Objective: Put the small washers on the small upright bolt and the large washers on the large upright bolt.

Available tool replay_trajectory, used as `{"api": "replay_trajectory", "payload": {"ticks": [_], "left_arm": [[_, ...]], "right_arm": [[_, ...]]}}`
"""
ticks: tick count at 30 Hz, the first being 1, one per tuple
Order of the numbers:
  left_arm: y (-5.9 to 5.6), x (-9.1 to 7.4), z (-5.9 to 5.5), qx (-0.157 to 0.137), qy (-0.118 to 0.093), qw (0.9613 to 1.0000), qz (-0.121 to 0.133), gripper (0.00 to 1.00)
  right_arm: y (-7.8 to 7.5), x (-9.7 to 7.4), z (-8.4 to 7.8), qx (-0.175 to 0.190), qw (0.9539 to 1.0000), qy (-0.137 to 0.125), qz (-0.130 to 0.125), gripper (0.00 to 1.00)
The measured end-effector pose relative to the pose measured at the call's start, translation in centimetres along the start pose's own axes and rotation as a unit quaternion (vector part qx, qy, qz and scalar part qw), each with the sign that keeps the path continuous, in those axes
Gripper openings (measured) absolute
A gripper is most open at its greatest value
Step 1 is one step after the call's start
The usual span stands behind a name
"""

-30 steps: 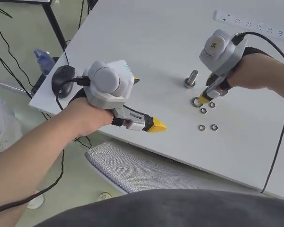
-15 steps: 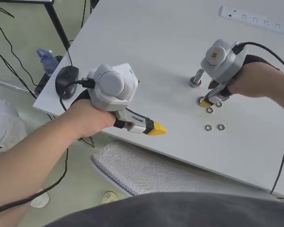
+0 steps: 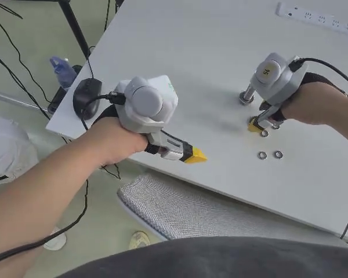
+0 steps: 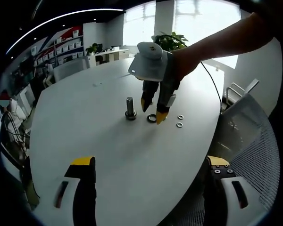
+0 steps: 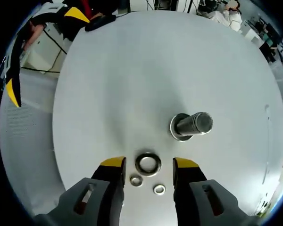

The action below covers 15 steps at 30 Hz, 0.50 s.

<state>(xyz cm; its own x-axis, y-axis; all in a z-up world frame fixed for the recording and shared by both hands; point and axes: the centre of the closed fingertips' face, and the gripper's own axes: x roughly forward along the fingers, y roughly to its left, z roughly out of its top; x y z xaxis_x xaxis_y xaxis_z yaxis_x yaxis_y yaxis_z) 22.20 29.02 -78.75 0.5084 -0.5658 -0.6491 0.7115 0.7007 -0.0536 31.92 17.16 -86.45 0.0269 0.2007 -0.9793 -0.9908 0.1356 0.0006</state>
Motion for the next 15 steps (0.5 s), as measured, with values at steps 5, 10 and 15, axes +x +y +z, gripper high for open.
{"api": "replay_trajectory", "payload": {"ticks": [5, 10, 15], "left_arm": [[-0.21, -0.15, 0.08, -0.009, -0.005, 0.9999, -0.003, 0.95], [-0.54, -0.21, -0.03, -0.009, -0.003, 0.9999, -0.007, 0.94], [-0.63, -0.21, 0.11, -0.016, -0.008, 0.9998, -0.008, 0.93]], "right_arm": [[0.16, 0.17, -0.34, -0.001, 1.0000, 0.008, -0.004, 0.41], [-0.38, 0.48, -0.39, 0.003, 1.0000, 0.006, -0.007, 0.41], [-0.29, 0.54, -0.45, 0.012, 0.9999, 0.005, -0.003, 0.40]]}}
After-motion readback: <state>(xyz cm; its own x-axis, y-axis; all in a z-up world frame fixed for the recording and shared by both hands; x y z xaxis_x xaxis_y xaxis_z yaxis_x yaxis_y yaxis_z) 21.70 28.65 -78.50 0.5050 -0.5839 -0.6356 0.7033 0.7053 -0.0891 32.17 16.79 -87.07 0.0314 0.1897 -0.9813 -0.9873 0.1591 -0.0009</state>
